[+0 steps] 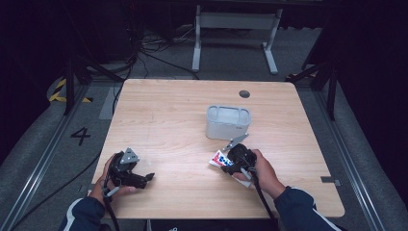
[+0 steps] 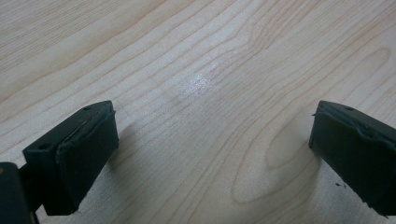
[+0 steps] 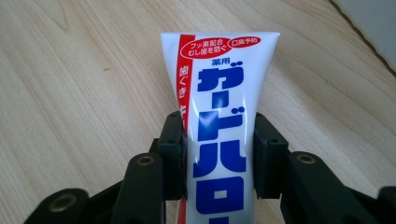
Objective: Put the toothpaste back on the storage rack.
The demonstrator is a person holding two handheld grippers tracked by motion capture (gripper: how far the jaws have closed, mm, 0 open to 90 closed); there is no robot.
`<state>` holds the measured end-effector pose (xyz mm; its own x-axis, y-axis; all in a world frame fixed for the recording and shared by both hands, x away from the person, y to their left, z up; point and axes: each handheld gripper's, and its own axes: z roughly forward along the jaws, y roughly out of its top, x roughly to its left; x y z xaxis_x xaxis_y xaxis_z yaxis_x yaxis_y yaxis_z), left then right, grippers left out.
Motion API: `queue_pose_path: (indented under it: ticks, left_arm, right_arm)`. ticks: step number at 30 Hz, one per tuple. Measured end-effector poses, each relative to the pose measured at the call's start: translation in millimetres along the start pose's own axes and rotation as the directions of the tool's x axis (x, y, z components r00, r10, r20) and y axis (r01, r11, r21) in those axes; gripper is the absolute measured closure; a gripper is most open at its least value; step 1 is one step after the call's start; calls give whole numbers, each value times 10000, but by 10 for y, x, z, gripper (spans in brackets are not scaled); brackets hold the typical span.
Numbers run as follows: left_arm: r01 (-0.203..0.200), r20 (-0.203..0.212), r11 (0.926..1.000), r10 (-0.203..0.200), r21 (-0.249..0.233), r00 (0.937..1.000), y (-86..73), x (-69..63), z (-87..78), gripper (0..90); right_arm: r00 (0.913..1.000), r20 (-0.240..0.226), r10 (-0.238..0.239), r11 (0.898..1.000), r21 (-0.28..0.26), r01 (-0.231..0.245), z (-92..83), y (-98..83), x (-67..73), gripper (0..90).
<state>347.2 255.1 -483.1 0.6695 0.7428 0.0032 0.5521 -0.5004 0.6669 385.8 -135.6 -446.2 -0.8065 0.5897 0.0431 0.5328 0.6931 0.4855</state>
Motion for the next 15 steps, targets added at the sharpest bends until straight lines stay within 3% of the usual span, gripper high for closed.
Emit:
queue_pose_path:
  ticks: [15]
  left_arm:
    - [4, 9, 10000, -4, 1, 10000, 0, 0, 0, 18]
  right_arm:
    - [9991, -316, -269, 9959, -870, 241, -259, -60, -27, 646]
